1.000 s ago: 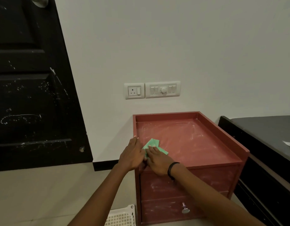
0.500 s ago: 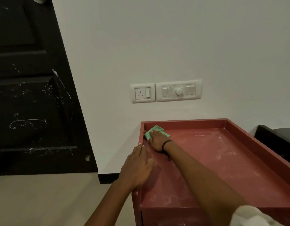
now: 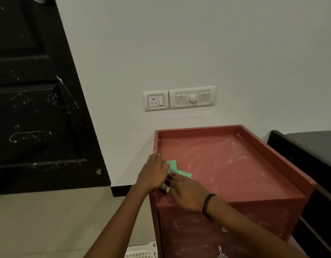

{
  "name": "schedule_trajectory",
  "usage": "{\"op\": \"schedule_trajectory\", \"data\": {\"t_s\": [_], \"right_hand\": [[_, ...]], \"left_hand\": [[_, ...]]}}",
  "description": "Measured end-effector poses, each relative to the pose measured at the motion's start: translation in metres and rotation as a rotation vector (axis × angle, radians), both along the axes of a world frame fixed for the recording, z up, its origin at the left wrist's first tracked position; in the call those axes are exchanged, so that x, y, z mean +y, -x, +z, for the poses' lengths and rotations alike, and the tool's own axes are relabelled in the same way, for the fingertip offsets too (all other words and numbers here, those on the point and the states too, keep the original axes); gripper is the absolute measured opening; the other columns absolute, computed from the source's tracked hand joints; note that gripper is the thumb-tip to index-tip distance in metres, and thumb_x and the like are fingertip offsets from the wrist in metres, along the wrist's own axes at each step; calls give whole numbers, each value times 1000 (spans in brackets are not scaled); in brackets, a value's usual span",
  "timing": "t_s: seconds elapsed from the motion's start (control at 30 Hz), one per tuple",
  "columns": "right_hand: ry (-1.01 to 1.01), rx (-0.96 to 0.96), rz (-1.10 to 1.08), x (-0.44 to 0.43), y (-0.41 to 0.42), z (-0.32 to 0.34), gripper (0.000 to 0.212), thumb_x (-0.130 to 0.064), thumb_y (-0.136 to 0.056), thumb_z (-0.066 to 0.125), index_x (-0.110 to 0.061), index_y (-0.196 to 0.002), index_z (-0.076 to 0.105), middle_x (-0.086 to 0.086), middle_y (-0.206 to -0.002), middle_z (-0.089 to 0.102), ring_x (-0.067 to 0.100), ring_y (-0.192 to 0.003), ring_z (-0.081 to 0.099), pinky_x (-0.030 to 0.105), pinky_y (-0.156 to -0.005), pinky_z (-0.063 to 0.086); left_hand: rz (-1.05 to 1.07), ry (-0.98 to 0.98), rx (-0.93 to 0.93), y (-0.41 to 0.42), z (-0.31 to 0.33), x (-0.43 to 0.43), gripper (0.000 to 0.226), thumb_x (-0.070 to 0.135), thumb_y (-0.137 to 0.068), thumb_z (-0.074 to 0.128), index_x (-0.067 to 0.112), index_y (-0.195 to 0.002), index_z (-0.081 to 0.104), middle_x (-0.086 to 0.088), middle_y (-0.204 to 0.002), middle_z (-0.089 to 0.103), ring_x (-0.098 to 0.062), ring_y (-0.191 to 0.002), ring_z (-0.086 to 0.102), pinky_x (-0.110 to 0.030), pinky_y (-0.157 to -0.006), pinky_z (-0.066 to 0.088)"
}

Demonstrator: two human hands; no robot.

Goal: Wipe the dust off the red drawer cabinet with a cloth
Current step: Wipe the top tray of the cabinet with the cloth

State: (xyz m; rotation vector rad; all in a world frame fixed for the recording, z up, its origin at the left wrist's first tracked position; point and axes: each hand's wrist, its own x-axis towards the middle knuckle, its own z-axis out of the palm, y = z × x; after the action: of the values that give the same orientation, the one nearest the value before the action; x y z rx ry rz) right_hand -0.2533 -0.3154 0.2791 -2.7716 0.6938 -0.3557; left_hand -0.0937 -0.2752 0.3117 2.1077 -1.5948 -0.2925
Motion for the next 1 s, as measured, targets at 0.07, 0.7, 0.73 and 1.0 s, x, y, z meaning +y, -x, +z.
{"op": "schedule_trajectory", "data": {"t_s": [0.07, 0.7, 0.73, 1.0], "right_hand": [[48, 11, -4, 35, 19, -2, 53, -42, -104, 27, -24, -153, 35, -3, -160, 35, 16, -147, 30, 33, -119, 25], [24, 203, -263, -130, -45, 9, 56, -38, -106, 26, -13, -156, 23, 12, -166, 15, 26, -154, 15, 41, -123, 17], [20, 205, -277, -144, -55, 12, 56, -38, -106, 26, -13, -156, 23, 13, -166, 15, 27, -154, 15, 42, -124, 16], [24, 214, -331, -191, -92, 12, 53, -33, -106, 24, -11, -154, 27, 15, -164, 21, 30, -150, 23, 42, -122, 20]], "left_hand": [[-10, -11, 78, 2, 2, 5, 49, 33, -105, 26, 10, -146, 39, -11, -165, 23, -20, -153, 19, -42, -121, 23], [-28, -83, -239, 6, -9, 3, 101, 85, -82, 7, 24, -162, 12, -3, -171, 8, -20, -158, -1, -48, -127, 6], [-29, -86, -255, 5, -11, 2, 105, 88, -76, 2, 28, -162, 11, -2, -171, 6, -20, -158, -2, -48, -127, 4], [-49, -126, -302, 3, -15, -4, 94, 85, -85, 10, 31, -162, 13, 0, -171, 8, -19, -158, -7, -48, -126, -3]]}}
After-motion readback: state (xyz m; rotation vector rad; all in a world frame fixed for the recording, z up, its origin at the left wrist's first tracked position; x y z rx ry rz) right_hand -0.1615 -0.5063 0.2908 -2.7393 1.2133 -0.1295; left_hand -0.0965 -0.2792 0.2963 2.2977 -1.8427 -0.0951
